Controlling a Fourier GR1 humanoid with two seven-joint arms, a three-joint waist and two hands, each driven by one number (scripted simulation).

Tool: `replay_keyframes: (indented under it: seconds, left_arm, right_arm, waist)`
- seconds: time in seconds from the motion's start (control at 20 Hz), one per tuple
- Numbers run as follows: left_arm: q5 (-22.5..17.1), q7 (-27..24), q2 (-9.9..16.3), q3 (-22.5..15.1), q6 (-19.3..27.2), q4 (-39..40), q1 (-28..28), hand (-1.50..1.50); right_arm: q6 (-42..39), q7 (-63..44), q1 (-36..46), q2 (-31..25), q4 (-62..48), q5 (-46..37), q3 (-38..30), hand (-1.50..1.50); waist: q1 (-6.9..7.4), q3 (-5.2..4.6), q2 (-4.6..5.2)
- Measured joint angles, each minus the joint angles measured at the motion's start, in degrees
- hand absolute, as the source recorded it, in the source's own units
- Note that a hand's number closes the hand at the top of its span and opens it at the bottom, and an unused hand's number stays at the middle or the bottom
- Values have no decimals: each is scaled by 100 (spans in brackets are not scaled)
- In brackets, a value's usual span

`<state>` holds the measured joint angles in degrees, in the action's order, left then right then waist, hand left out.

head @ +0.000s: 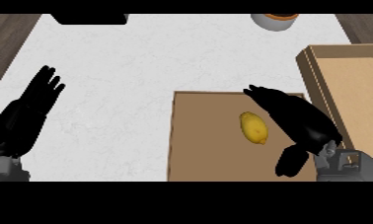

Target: Pick the lemon from the tray and place it in the cardboard box

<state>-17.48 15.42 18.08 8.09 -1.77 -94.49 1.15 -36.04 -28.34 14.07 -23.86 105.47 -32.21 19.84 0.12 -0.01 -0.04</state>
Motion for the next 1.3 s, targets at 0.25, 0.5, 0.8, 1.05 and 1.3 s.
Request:
replay_keyframes:
  seconds: [0.25,0.5,0.8,1.05,1.3]
  left_arm:
    - [33,-18,-59,99,-153,57,67,0]
    - [208,-117,-240,72,-165,84,18,0]
    - [233,130,-289,181,-195,-115,35,0]
    - [340,54,-367,219,-275,13,78,0]
    - [421,70,-451,261,-261,-36,66,0]
  right_arm:
    - [-122,-40,27,327,-176,-398,93,-150]
    - [-167,44,-77,473,-313,-731,74,-150]
    - [-73,332,-108,621,-713,-1200,30,-150]
    - [-191,460,40,798,-1021,-1425,-81,-150]
    - [-218,635,-22,865,-1209,-1685,-68,-150]
  waist:
    - [0,0,2]
    - [-2,-1,1]
    - [1,1,2]
    - [2,0,4]
    - [1,0,3]
